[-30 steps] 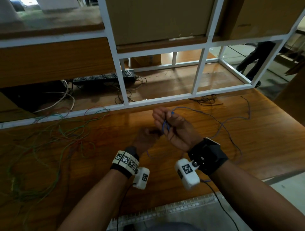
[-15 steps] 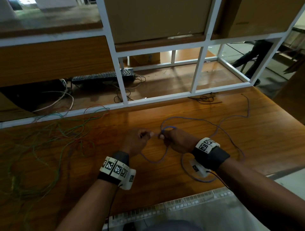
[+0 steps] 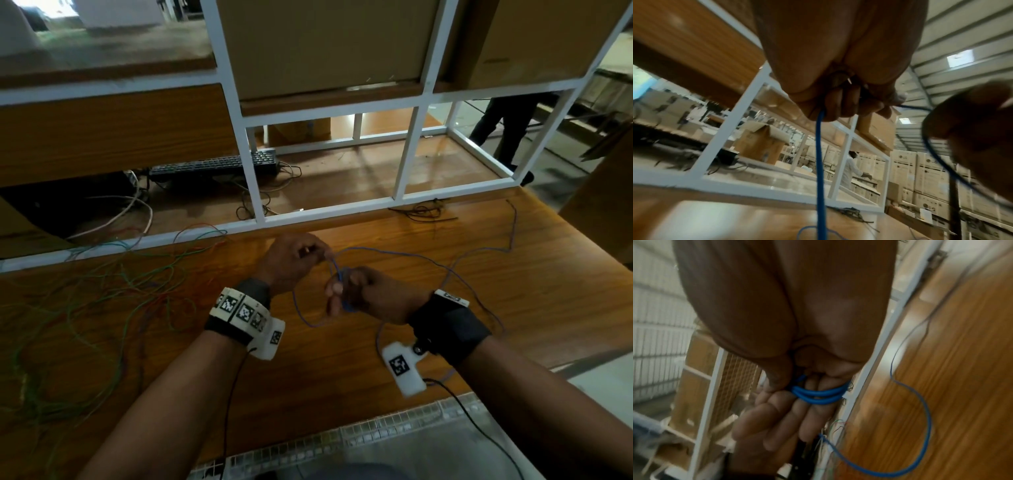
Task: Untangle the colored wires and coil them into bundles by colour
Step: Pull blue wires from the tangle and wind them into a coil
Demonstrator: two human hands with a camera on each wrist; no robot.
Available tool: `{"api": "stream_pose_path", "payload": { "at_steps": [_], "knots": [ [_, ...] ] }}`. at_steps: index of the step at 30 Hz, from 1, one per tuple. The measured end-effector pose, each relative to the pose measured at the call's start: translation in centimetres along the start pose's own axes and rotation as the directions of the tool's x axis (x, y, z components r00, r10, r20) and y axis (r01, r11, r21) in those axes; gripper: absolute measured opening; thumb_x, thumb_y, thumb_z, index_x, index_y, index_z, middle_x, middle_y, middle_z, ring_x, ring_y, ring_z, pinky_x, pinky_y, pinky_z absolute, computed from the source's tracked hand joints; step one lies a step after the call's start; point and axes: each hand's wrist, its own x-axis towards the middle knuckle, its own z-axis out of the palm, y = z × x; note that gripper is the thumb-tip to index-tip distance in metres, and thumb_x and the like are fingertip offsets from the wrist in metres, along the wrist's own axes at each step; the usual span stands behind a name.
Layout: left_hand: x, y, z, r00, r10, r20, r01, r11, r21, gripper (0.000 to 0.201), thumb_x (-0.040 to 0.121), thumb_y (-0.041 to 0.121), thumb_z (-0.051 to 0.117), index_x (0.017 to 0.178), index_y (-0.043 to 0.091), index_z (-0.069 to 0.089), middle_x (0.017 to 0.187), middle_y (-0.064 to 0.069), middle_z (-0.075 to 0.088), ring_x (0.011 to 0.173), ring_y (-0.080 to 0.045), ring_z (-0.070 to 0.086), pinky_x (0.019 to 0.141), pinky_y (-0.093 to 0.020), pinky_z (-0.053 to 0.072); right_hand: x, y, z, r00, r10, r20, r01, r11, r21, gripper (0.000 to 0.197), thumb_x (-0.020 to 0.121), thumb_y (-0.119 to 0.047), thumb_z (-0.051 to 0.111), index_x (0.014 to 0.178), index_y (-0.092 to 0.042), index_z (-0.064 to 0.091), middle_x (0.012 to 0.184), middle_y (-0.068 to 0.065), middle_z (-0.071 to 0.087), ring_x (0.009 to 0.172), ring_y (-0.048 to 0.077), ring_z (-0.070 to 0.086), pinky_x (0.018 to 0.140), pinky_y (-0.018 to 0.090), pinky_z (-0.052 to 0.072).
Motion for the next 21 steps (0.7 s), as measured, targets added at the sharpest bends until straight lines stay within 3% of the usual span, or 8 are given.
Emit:
{"api": "stream_pose_path", "payload": {
  "at_steps": [4,7,10,12,14,16,17,21],
  "knots": [
    [-0.2,-0.3,0.2,0.996,-0.091,-0.023,0.082,0.962,-0.260,0.016,0.083,0.031,0.066,0.077,0.042,0.076,0.081,0.014,0.073,0.081,-0.012,0.068,0.074,-0.033,0.054,-0.3,-0.1,1.3,0.993,-0.071,-0.097,0.111,0.859,0.500,0.024,0.106,-0.007,0.041,0.095,0.002,0.062,0.077,0.008,0.073,0.068,0.009,0.073,0.059,0.015,0.053],
    [-0.5,-0.5,1.6,0.995,-0.092,-0.025,0.081,0.953,-0.291,0.013,0.080,0.025,0.065,0.081,0.028,0.077,0.080,0.007,0.074,0.077,-0.012,0.069,0.070,-0.034,0.055,0.7,-0.5,1.2,0.982,-0.126,-0.140,0.188,0.669,0.719,0.035,0.104,-0.017,0.041,0.096,-0.007,0.074,0.102,0.015,0.075,0.102,0.024,0.074,0.103,0.038,0.053],
    [-1.6,-1.3,3.5,0.969,-0.244,-0.025,0.228,0.934,-0.275,0.008,0.083,0.039,0.068,0.081,0.036,0.076,0.064,0.010,0.068,0.057,-0.004,0.059,0.060,-0.029,0.044,2.0,-2.1,-0.6,0.909,-0.183,-0.375,0.415,0.479,0.774,0.038,0.107,-0.015,0.035,0.101,-0.008,0.072,0.120,0.017,0.072,0.122,0.027,0.066,0.103,0.038,0.054],
    [-3.1,-2.6,5.0,0.941,-0.337,0.006,0.323,0.896,-0.306,0.032,0.077,0.059,0.064,0.086,0.031,0.077,0.066,-0.002,0.066,0.056,-0.013,0.055,0.057,-0.031,0.041,2.6,-3.3,-2.6,0.810,-0.207,-0.549,0.578,0.443,0.685,0.037,0.111,-0.017,0.032,0.112,-0.008,0.068,0.126,0.014,0.070,0.127,0.025,0.063,0.106,0.035,0.052],
    [-4.7,-3.6,6.1,0.944,-0.325,0.054,0.329,0.919,-0.219,0.035,0.080,0.063,0.060,0.085,0.032,0.075,0.072,-0.019,0.063,0.058,-0.027,0.055,0.057,-0.042,0.043,3.3,-3.6,-4.9,0.630,-0.269,-0.728,0.690,0.624,0.367,0.032,0.112,-0.018,0.034,0.122,-0.003,0.061,0.127,0.016,0.069,0.113,0.028,0.065,0.099,0.033,0.052],
    [-5.9,-3.5,6.4,0.946,-0.321,0.041,0.323,0.935,-0.143,0.031,0.086,0.062,0.058,0.089,0.033,0.070,0.074,-0.015,0.064,0.060,-0.029,0.056,0.058,-0.042,0.045,4.0,-2.2,-6.7,0.448,-0.414,-0.793,0.513,0.845,-0.151,0.029,0.110,-0.017,0.042,0.118,-0.004,0.066,0.121,0.018,0.071,0.095,0.030,0.062,0.091,0.038,0.052],
    [-6.2,-3.1,6.2,0.949,-0.315,0.015,0.313,0.936,-0.162,0.028,0.089,0.058,0.057,0.093,0.034,0.070,0.069,-0.006,0.063,0.058,-0.023,0.053,0.057,-0.038,0.041,4.3,-1.3,-7.3,0.435,-0.466,-0.770,0.307,0.881,-0.359,0.028,0.108,-0.016,0.044,0.115,-0.007,0.070,0.118,0.015,0.072,0.098,0.029,0.065,0.094,0.041,0.053],
    [-5.9,-2.3,4.2,0.965,-0.236,-0.116,0.234,0.972,-0.032,0.024,0.101,0.037,0.051,0.105,0.025,0.071,0.061,0.011,0.049,0.052,-0.003,0.043,0.052,-0.025,0.034,5.1,2.3,-7.3,0.740,-0.399,-0.541,-0.175,0.663,-0.728,0.019,0.097,0.003,0.054,0.106,-0.007,0.068,0.109,0.015,0.068,0.101,0.035,0.067,0.087,0.047,0.057]
  ]
}}
